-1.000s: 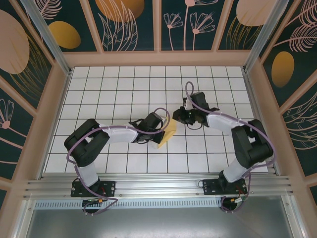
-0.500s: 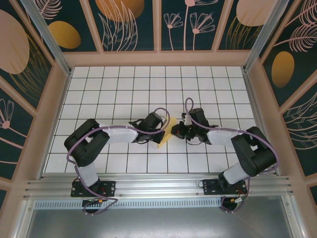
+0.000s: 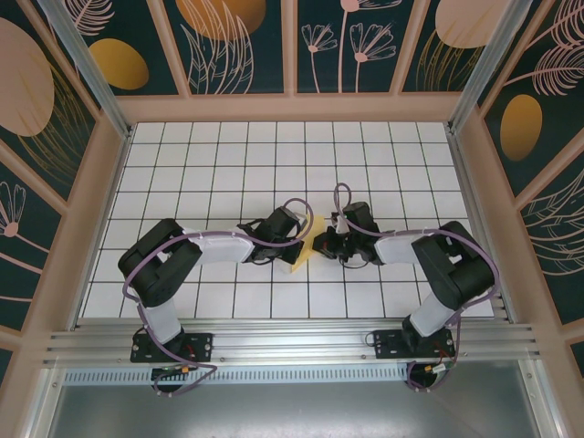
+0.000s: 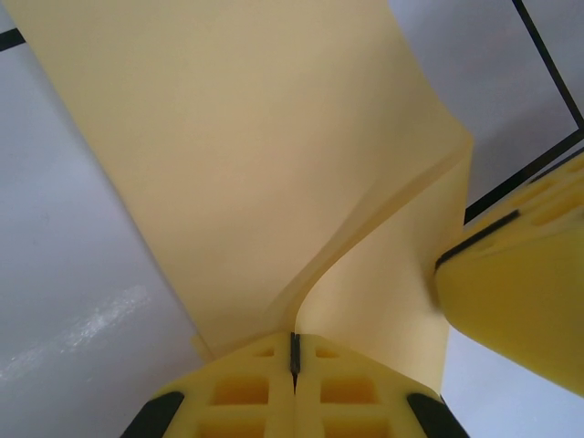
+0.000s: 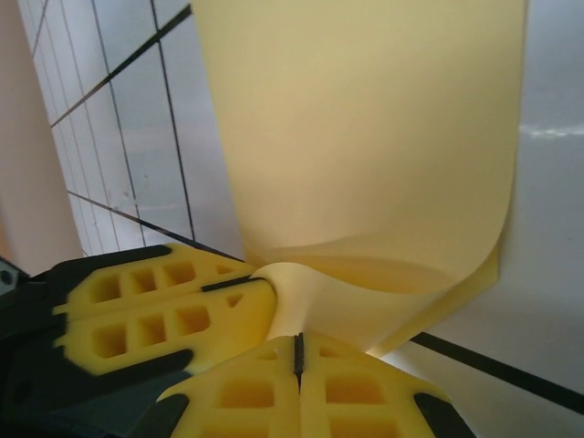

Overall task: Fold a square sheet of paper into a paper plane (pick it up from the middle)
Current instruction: Third fold the triangle at the center of the table.

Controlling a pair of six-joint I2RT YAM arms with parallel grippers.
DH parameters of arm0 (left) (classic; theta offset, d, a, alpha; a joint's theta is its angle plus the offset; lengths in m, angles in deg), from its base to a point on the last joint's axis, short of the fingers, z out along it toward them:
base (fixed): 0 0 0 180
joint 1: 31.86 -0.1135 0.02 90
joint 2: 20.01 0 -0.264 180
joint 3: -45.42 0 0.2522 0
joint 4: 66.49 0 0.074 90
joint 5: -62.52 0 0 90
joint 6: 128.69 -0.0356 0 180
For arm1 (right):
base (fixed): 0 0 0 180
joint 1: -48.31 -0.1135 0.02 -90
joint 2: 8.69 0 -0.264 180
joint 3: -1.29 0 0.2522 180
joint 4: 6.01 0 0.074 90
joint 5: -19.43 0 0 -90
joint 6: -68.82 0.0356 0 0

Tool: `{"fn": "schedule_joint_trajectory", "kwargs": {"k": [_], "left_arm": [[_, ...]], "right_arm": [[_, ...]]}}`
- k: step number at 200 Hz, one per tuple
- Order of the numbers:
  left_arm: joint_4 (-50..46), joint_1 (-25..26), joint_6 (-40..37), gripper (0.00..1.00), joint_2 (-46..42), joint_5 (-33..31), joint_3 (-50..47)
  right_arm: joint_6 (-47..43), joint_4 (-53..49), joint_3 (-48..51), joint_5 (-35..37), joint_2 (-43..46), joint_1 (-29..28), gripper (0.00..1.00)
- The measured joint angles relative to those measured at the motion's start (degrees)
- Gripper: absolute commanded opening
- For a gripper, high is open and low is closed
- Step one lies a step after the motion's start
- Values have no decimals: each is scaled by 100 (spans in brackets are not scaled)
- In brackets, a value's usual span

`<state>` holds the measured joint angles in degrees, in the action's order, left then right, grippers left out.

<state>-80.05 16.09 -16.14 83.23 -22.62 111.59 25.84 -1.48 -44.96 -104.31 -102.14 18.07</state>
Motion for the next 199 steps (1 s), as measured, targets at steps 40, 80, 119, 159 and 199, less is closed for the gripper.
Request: {"fn": "schedule_joint_trajectory", "kwargs": {"k": [40, 80, 119, 159, 199], "left_arm": [[0, 0, -28, 1, 0, 0, 0], [-2, 0, -46, 1, 0, -26, 0], [-7, 0, -92, 1, 0, -103, 2], [-37, 0, -144, 0, 0, -129, 13], [-39, 0, -151, 0, 0, -155, 13]], "right_arm": [[-17, -2, -2, 26, -197, 0, 6], [-72, -103, -72, 90, -229, -15, 7], [-131, -267, -103, 116, -57, -11, 9], [-170, -308, -234, 120, 61, 96, 9], [-195, -317, -428, 131, -195, 111, 9]]}}
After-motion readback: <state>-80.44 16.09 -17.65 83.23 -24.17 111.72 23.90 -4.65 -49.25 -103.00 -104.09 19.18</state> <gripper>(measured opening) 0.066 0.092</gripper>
